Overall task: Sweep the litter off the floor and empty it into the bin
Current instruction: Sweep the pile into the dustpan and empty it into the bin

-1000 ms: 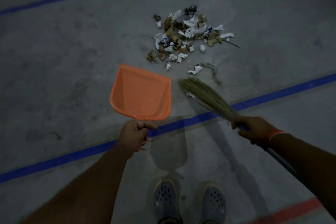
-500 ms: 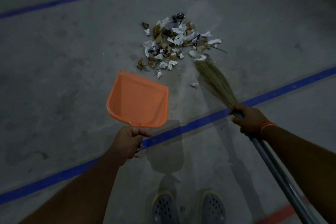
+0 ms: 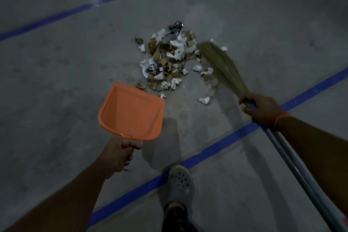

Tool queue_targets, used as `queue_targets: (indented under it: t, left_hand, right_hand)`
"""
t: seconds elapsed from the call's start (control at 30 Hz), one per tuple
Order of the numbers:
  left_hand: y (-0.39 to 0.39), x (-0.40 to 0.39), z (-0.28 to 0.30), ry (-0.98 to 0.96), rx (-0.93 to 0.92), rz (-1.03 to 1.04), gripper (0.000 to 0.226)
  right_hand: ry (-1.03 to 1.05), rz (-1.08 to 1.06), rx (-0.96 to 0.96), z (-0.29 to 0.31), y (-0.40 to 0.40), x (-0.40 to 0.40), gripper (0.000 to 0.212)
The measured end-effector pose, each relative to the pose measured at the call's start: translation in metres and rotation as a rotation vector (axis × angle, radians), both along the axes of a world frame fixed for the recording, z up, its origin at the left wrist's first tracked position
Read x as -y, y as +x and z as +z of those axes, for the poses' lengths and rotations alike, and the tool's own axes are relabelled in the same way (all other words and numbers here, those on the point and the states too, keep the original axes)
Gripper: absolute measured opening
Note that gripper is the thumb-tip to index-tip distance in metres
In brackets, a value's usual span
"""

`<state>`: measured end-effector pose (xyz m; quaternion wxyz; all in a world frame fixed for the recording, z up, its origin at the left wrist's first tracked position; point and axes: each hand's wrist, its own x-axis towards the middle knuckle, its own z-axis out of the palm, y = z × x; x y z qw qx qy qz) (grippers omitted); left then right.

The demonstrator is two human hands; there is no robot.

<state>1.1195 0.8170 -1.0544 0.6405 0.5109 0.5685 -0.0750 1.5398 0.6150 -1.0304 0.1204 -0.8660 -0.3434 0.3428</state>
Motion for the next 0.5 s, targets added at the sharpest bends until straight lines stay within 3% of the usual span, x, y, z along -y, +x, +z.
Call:
queue_targets:
  t: [0.23,0.5]
  left_hand:
    - [-0.023,-0.065,-0.047,-0.012,-0.031,-0.101,0.029]
    - [-0.05,-0.13,-0.096,0.003,-0.01,-0.184,0.028]
  right_hand:
    - [0.003,0.024,-0.014,-0.055,-0.019,-0.057,0.018]
    - [0.078,-0.064,0.051,-0.104,-0.057,-0.057,0.019]
